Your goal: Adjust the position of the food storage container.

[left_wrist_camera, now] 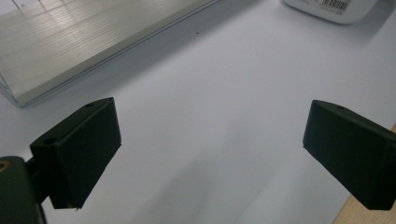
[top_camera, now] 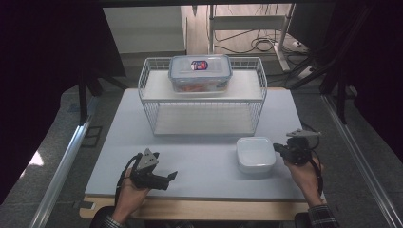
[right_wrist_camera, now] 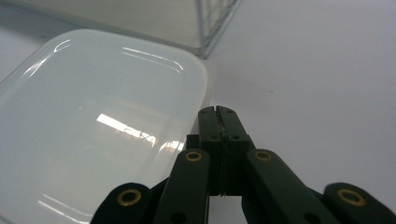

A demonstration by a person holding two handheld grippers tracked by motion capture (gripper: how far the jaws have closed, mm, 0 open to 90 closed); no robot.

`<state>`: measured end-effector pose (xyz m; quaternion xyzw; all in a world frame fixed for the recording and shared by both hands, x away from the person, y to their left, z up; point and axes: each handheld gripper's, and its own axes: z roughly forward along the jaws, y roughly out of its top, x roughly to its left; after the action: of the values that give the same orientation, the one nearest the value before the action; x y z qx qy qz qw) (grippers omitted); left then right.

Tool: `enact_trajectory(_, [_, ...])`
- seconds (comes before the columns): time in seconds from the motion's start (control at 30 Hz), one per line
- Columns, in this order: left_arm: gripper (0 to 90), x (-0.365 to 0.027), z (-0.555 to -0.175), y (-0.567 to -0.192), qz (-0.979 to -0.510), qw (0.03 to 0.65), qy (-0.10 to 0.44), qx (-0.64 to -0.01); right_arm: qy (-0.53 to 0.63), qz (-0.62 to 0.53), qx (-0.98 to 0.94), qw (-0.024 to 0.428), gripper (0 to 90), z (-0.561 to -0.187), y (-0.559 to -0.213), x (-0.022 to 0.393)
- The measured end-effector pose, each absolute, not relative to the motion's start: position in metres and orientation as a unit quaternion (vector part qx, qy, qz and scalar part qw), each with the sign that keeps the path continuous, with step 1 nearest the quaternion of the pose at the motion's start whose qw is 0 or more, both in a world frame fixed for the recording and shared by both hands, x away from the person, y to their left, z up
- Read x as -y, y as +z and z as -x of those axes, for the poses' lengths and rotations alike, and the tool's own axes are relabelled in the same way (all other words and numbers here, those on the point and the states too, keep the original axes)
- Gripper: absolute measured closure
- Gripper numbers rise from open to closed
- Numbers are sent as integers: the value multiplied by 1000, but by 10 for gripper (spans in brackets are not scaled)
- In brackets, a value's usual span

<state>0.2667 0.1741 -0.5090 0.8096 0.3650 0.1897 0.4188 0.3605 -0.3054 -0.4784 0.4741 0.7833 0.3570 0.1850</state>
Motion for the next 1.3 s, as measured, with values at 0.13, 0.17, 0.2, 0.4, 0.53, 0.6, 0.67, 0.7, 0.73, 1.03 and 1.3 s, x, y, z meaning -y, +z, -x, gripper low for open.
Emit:
enact_trajectory(0.13, [39, -174, -267, -509, -810, 418, 188, -365, 358, -463, -793, 169, 895, -356, -480, 294])
enact_trajectory(0.17, [39, -174, -267, -509, -810, 418, 188, -365, 358, -462, -794, 165, 894, -354, -481, 291])
enact_trajectory(0.2, [39, -174, -267, -509, -811, 418, 188, -365, 359, -461, -795, 162, 894, -354, -481, 289])
enact_trajectory(0.4, [39, -173, -266, -509, -811, 417, 188, -365, 367, -449, -804, 132, 894, -350, -484, 270])
enact_trajectory(0.53, [39, -173, -267, -510, -811, 416, 188, -365, 371, -435, -812, 118, 894, -347, -485, 256])
enact_trajectory(0.6, [39, -173, -266, -510, -812, 416, 188, -365, 374, -429, -815, 110, 895, -346, -486, 250])
enact_trajectory(0.67, [39, -173, -267, -510, -812, 415, 188, -364, 376, -422, -818, 104, 894, -345, -486, 244])
enact_trajectory(0.7, [39, -172, -267, -510, -813, 415, 188, -364, 377, -421, -819, 101, 895, -344, -487, 240])
enact_trajectory(0.73, [39, -172, -267, -510, -813, 414, 187, -364, 378, -417, -820, 100, 895, -344, -487, 237])
enact_trajectory(1.03, [40, -172, -267, -511, -816, 409, 180, -367, 374, -386, -841, 65, 894, -339, -495, 203])
enact_trajectory(1.3, [45, -171, -268, -512, -819, 402, 176, -369, 373, -361, -853, 48, 894, -329, -497, 185])
